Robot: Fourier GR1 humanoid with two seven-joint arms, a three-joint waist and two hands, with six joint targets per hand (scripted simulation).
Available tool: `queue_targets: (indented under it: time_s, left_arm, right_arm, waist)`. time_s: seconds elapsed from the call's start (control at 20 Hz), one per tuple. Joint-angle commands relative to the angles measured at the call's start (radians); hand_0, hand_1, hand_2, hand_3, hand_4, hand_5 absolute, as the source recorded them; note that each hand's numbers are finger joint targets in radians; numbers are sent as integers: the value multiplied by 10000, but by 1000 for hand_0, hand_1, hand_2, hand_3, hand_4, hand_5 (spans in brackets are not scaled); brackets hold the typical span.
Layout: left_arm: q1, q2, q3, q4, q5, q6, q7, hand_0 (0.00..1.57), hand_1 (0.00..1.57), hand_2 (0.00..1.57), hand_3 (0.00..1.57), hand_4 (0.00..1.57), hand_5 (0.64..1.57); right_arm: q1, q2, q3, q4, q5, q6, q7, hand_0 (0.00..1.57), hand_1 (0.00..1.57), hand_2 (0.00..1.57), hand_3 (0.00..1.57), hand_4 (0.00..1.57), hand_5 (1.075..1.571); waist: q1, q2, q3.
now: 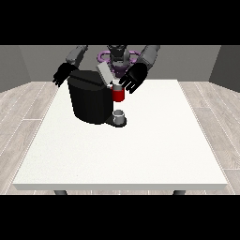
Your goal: Insert the coffee pod into the coffee machine and close the lid
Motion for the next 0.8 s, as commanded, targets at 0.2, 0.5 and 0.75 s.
queue_targets:
  time_s: [0.2,0.5,0.75]
  left_arm:
    - [65,-335,-310,-71,-437,408,127,1118,1118,1158,990,442,1571]
    - [23,459,-70,46,-384,34,-449,1058,1058,1125,961,367,1571]
    - [-342,171,-160,-82,-414,-181,-266,1018,1018,1086,904,369,1571]
  right_arm:
    - [122,214,117,191,187,-242,-195,0,0,0,0,364,1571]
    - [-107,-79,-225,-18,-151,-20,-464,0,0,0,0,408,1571]
    - [-168,99,-105,411,-40,-107,-591,0,0,0,0,477,1571]
  waist:
    - [44,-20,-8]
    - [83,285,-9]
    - [155,220,-7]
